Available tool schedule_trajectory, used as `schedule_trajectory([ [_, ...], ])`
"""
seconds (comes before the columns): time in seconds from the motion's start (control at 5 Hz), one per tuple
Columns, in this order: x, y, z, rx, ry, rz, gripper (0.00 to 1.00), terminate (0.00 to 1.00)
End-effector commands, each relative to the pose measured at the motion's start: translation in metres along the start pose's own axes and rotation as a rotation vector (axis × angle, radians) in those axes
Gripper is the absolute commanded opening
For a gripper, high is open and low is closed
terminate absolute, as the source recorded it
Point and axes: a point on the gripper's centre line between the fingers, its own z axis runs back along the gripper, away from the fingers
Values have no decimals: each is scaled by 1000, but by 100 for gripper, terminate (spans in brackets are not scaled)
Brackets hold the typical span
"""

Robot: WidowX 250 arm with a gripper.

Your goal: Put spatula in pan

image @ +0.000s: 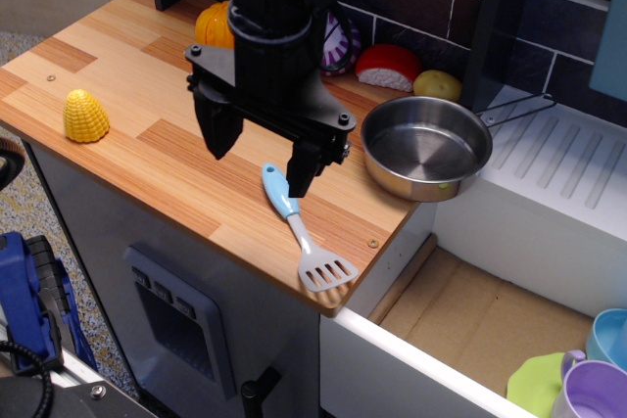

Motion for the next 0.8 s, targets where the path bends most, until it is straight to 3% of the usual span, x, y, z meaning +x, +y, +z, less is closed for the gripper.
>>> schedule_trajectory([
  [0.0,22,-3,-4,29,-30,169,100,0],
  [0.2,29,-10,-16,87,-70,323,100,0],
  [0.6,36,-6,-36,59,-108,419,100,0],
])
